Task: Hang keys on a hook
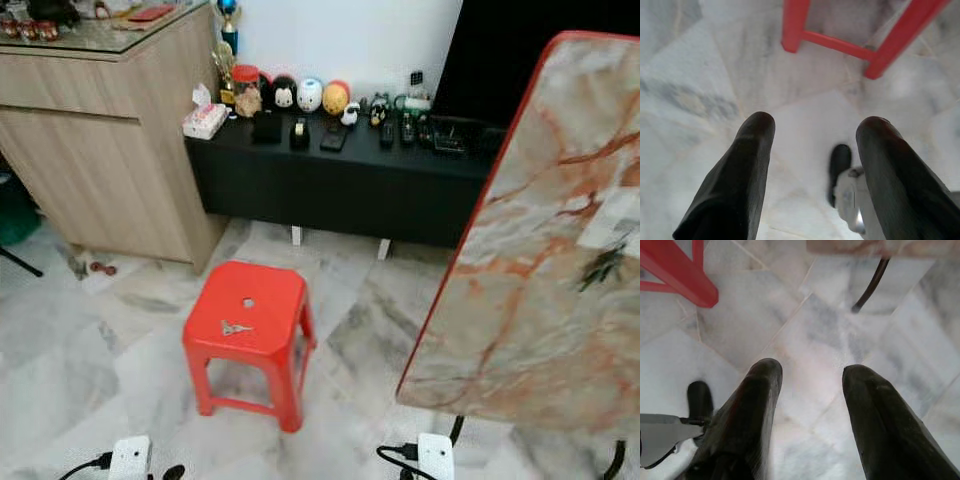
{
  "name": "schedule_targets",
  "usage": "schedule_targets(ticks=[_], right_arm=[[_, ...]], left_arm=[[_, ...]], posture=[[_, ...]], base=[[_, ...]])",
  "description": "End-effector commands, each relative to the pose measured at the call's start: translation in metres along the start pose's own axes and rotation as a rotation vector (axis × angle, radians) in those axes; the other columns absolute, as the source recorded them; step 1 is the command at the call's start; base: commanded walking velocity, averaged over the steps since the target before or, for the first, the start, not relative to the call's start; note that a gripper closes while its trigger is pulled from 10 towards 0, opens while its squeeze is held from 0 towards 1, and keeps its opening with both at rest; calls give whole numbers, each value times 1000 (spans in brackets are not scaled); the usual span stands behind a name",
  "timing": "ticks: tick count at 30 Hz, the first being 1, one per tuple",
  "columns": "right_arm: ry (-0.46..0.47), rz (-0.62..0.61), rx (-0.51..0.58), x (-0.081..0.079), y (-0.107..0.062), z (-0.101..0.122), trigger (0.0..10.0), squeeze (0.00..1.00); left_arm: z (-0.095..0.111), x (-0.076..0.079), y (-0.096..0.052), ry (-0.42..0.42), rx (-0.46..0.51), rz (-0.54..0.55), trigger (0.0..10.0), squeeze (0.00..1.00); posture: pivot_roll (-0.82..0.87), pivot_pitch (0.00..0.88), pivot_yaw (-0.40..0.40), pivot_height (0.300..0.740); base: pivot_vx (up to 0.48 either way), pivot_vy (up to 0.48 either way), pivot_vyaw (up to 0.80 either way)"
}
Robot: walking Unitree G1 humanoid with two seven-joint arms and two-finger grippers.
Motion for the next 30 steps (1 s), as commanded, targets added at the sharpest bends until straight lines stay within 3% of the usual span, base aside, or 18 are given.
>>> schedule_targets(ticks=[1, 23, 30], right_arm=[[19, -15, 0, 4, 0, -2, 10000, 0], [26, -47, 55, 13, 0, 11, 10000, 0], [37, -51, 62, 13, 0, 12, 10000, 0]], left_arm=[[-7, 5, -2, -2, -10, -11, 10000, 0], [-15, 7, -5, -3, -19, -15, 10000, 0], [-14, 7, -5, -14, -5, -9, 10000, 0]], posture=[[150, 56, -39, 740], [159, 39, -53, 740], [160, 32, -51, 740]], base=[[0, 465, 0], [0, 457, 0], [0, 0, 0]])
Point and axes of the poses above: a point about 5 cm out from each wrist's last joint towards the gripper, its own y axis pointing out of the wrist towards the gripper, its own z axis along the axis of the wrist's last joint, x = y × z, the point moved 6 cm from there along y, pointing out of the wrist towards the gripper, and after that the axes turned 7 degrees about -y, right-handed, at the moved point
